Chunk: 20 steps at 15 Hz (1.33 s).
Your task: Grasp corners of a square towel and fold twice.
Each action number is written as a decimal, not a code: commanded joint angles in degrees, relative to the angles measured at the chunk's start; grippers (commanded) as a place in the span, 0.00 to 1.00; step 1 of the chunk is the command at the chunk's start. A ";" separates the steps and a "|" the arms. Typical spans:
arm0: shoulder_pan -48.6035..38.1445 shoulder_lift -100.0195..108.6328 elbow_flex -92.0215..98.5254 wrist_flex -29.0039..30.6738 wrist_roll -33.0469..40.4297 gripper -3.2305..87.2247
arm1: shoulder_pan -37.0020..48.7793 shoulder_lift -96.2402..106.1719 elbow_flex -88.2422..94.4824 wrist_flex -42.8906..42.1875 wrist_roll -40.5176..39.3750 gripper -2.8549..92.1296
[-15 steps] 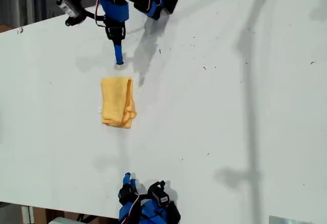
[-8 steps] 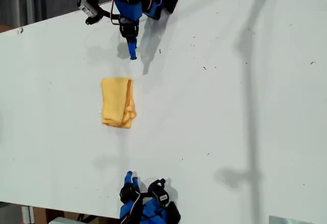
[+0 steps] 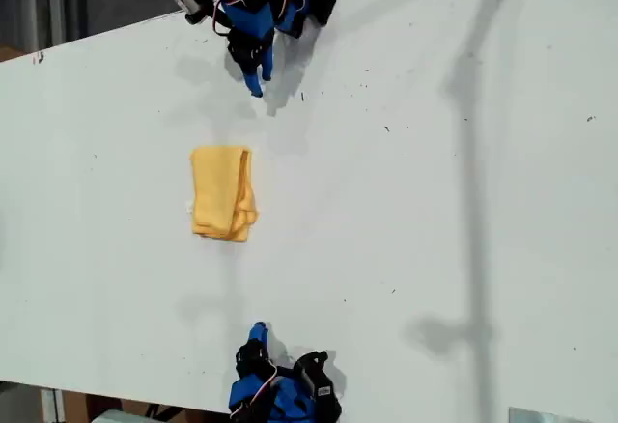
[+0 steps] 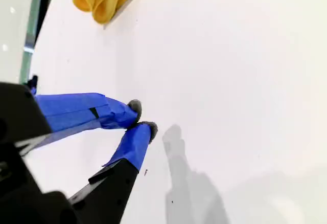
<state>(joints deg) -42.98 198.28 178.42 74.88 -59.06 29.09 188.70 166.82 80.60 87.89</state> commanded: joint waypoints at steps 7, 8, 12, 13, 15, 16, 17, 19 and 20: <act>0.97 0.35 0.26 -0.35 0.18 0.09 | 2.11 -0.18 -6.06 5.71 1.76 0.21; 0.97 0.35 0.26 -0.35 0.18 0.09 | 2.20 -0.18 -6.06 5.71 1.76 0.21; 40.87 0.35 0.26 -0.35 0.26 0.09 | 1.85 -0.18 -6.06 5.71 1.76 0.21; 49.83 0.35 0.26 -0.35 0.26 0.09 | 1.85 -0.18 -6.06 5.71 1.76 0.21; 63.11 0.35 0.26 -0.35 0.26 0.09 | 1.76 -0.18 -6.06 5.71 1.76 0.21; 67.24 0.35 0.26 -0.35 0.26 0.09 | 1.76 -0.18 -6.06 5.71 1.76 0.21; 69.87 0.35 0.26 -0.35 0.26 0.09 | 1.76 -0.18 -6.06 5.71 1.76 0.21; 71.10 0.35 0.26 -0.35 0.26 0.09 | 1.67 -0.18 -6.06 5.71 1.76 0.21; 71.02 0.35 0.26 -0.35 0.26 0.09 | 1.67 -0.18 -6.06 5.71 1.76 0.21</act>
<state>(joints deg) 27.33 198.28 178.42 74.71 -58.10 30.76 188.70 164.27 85.61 89.74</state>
